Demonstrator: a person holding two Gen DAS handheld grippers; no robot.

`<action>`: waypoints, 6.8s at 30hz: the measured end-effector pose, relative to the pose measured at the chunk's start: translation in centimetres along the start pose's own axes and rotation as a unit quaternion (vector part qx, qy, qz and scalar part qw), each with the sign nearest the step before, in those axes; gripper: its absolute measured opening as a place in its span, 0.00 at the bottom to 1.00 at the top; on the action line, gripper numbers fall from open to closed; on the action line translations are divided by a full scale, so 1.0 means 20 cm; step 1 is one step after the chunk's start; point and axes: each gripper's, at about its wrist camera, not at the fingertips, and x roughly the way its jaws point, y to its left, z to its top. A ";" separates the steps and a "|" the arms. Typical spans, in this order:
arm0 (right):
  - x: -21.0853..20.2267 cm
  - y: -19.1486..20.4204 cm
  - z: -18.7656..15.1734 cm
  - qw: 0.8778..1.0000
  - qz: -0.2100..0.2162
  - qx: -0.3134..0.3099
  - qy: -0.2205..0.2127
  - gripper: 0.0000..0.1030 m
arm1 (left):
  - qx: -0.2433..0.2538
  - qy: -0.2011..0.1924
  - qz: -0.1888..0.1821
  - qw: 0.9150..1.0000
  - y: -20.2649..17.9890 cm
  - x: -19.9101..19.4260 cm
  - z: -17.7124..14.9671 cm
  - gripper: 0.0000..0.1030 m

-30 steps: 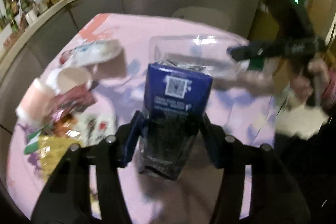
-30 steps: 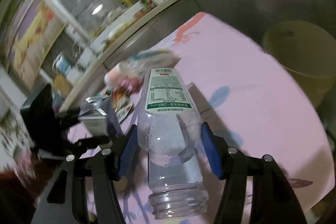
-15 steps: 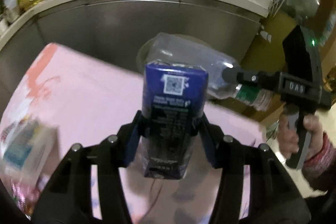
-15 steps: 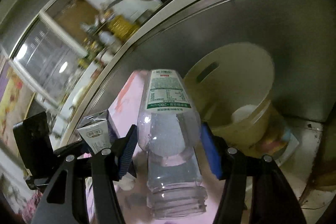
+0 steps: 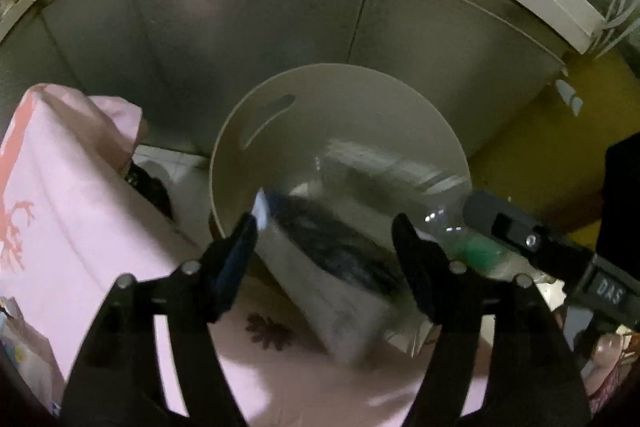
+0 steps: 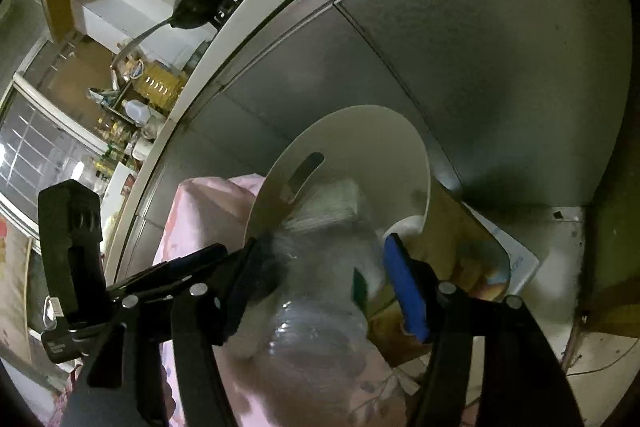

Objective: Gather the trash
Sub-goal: 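Open the right tool over the bin while the left tool releases the carton, then move both tools back over the table toward the paper cups, then grasp the pink-striped paper cup with the left tool while the right tool grasps the white cup, then carry both cups over the bin and open both tools, then return both tools to the table toward the snack wrappers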

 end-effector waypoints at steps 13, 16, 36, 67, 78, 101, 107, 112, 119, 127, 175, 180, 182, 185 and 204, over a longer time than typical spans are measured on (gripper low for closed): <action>-0.13 0.13 -0.06 0.999 0.032 -0.027 -0.031 0.60 | -0.029 -0.100 0.044 0.994 0.13 -0.48 -0.51 0.68; -0.14 0.24 -0.14 0.997 0.051 -0.054 -0.022 0.60 | -0.044 -0.112 0.064 0.991 0.19 -0.60 -0.74 0.68; 0.11 1.15 -1.12 0.938 0.137 -0.264 0.177 0.60 | -0.290 -0.160 0.198 0.923 0.83 -1.30 -2.18 0.68; 0.21 1.62 -1.10 0.839 0.005 -0.544 -0.014 0.59 | -0.320 -0.212 0.101 0.918 1.64 -1.51 -1.76 0.68; 0.46 1.58 -1.11 0.768 -0.043 -0.636 -0.062 0.60 | -0.400 -0.184 -0.078 0.894 2.01 -1.24 -1.61 0.61; 0.31 1.89 -1.23 0.714 0.025 -0.694 -0.090 0.41 | -0.345 -0.272 -0.124 0.890 1.61 -1.61 -1.68 0.02; 0.58 2.04 -1.47 0.574 -0.031 -0.816 -0.059 0.28 | -0.351 -0.299 -0.106 0.881 1.56 -1.75 -1.89 0.02; 0.78 1.97 -1.56 0.496 -0.093 -0.861 -0.069 0.01 | -0.373 -0.304 -0.097 0.871 1.57 -1.80 -2.05 0.02; 0.35 1.90 -1.57 0.582 -0.007 -0.805 -0.118 0.00 | -0.382 -0.311 -0.094 0.865 1.49 -1.81 -2.18 0.02; -0.09 1.65 -1.41 0.751 0.050 -0.653 -0.090 0.00 | -0.377 -0.282 -0.115 0.875 1.29 -1.70 -2.17 0.02; -0.02 0.14 0.03 0.975 -0.036 -0.197 -0.092 0.07 | -0.161 -0.019 -0.134 0.978 0.17 -0.20 -0.20 0.50; -0.13 0.24 0.05 0.979 0.008 -0.172 -0.112 0.60 | -0.148 -0.065 -0.118 0.980 0.19 -0.42 -0.38 0.50; -0.20 0.32 0.01 0.974 0.023 -0.185 -0.131 0.73 | -0.143 -0.078 -0.098 0.982 0.22 -0.50 -0.47 0.50; -0.23 0.44 -0.04 0.971 0.044 -0.199 -0.123 0.77 | -0.135 -0.095 -0.044 0.985 0.27 -0.61 -0.65 0.50; 0.01 0.98 -0.66 0.961 0.136 -0.228 0.073 0.77 | -0.274 -0.150 0.170 0.935 0.79 -1.22 -1.62 0.50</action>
